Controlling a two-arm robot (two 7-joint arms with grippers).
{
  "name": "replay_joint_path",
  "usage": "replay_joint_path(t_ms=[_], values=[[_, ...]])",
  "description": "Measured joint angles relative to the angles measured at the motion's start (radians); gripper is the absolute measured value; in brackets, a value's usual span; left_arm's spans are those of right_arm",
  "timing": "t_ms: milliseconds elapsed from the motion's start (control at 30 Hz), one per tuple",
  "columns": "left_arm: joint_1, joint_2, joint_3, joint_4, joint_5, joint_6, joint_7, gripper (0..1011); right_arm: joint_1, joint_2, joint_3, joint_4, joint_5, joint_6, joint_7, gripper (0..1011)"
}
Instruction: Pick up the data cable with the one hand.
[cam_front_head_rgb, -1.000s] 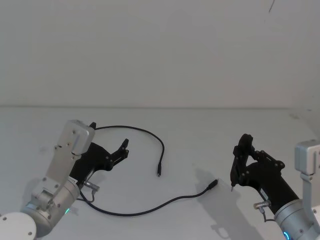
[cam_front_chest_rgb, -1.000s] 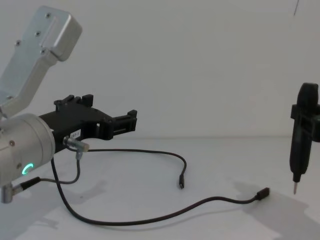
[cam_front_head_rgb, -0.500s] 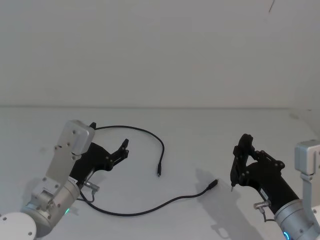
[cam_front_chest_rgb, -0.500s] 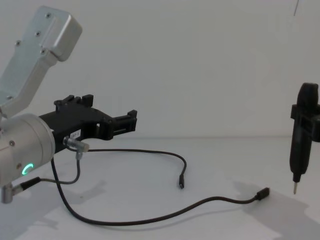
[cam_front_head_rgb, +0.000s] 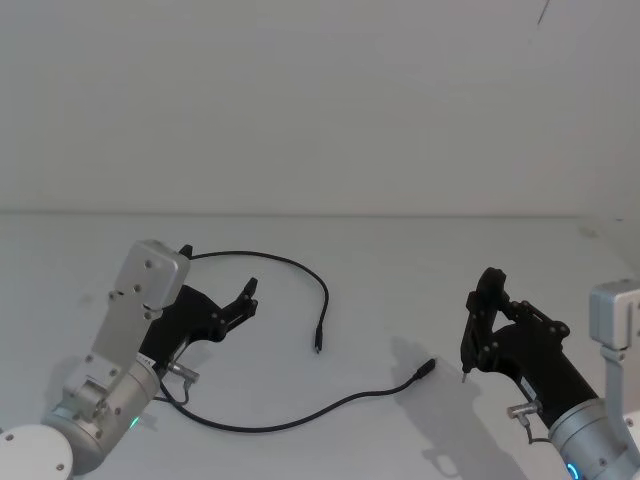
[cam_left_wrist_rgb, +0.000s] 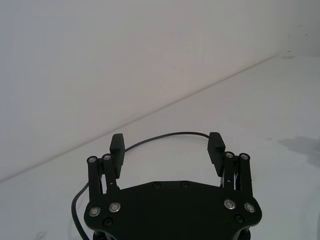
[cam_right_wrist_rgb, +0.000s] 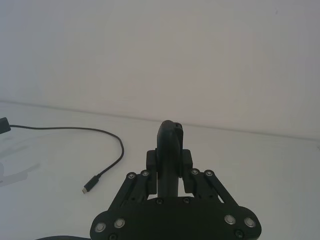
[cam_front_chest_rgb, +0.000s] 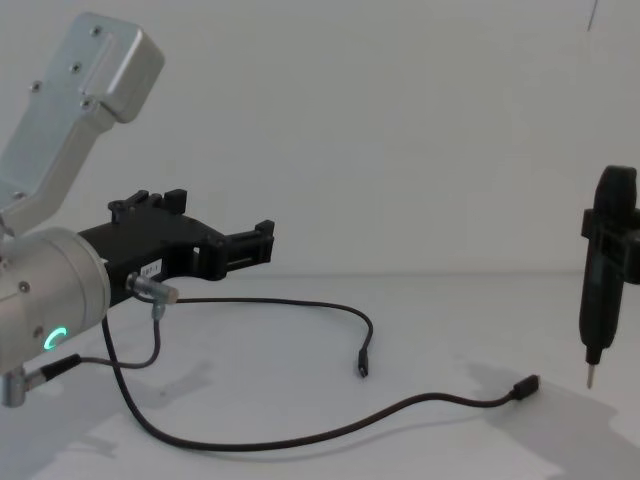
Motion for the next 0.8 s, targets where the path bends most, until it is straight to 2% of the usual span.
replay_joint_path(t_ms=[233, 433, 633, 800], values=[[0.000, 0.000, 0.000, 0.000, 0.000, 0.001, -0.001, 1001, 0.000, 0.000, 0.000, 0.000, 0.000, 0.000, 0.000, 279], [-0.005, 0.006, 0.000, -0.006, -0.009, 0.009, -0.030, 1001, 0.000, 0.000, 0.000, 0.000, 0.000, 0.000, 0.000, 279], [-0.010, 0.028, 0.000, -0.028, -0.035, 0.035, -0.086, 1001, 0.000, 0.000, 0.000, 0.000, 0.000, 0.000, 0.000, 279], [-0.017, 0.060, -0.002, -0.062, -0.075, 0.088, -0.164, 1001, 0.000, 0.000, 0.000, 0.000, 0.000, 0.000, 0.000, 279]])
